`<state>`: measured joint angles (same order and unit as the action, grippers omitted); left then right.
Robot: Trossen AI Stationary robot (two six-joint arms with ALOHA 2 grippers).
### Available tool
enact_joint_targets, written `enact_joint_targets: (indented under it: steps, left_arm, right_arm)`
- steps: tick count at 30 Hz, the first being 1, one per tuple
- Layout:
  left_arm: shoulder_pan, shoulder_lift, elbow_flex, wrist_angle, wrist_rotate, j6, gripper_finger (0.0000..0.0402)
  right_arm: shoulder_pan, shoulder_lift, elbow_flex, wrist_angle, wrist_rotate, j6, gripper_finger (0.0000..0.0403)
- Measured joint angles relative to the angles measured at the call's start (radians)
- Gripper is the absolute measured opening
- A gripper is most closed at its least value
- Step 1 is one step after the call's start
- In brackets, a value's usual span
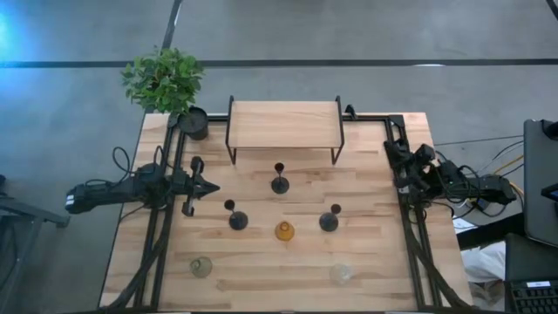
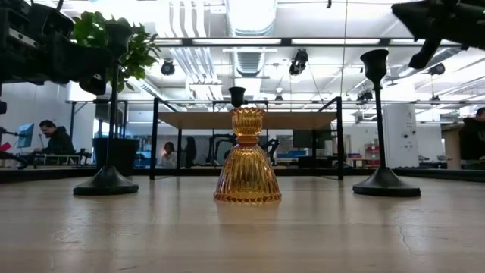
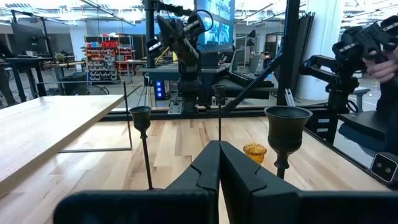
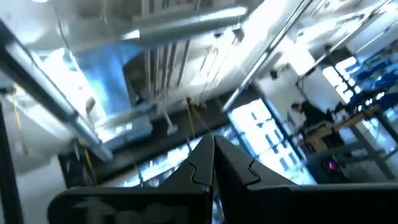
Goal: Pick & Place candle stick holders
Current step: Put the right black candle holder on the shelf
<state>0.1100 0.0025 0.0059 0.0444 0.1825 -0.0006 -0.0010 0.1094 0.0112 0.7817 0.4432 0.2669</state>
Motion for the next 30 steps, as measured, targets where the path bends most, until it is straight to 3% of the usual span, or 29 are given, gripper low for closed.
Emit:
enact_joint_targets:
  steps: [8,14,19,25,27,30]
  left_arm:
    - [0.000,0.000,0.000,0.000,0.000,0.000,0.0014]
    - [0.000,0.000,0.000,0.000,0.000,0.000,0.0014]
    - [0.000,0.000,0.000,0.000,0.000,0.000,0.0014]
    - [0.000,0.000,0.000,0.000,0.000,0.000,0.0014]
    - [0.000,0.000,0.000,0.000,0.000,0.000,0.0014]
    - [0.000,0.000,0.000,0.000,0.000,0.000,0.0014]
  right_arm:
    - [0.001,0.082,0.122,-0.187,-0.008,-0.185,0.0008]
    - [0.004,0.217,0.401,-0.607,-0.055,-0.218,0.0008]
    - [0.011,0.402,0.657,-0.873,-0.015,-0.179,0.0008]
    - [0.032,0.656,0.904,-0.998,0.008,-0.249,0.0008]
    - [0.032,0.744,0.965,-1.029,0.056,-0.253,0.0008]
    - [0.031,0.859,1.074,-1.058,0.172,-0.134,0.0008]
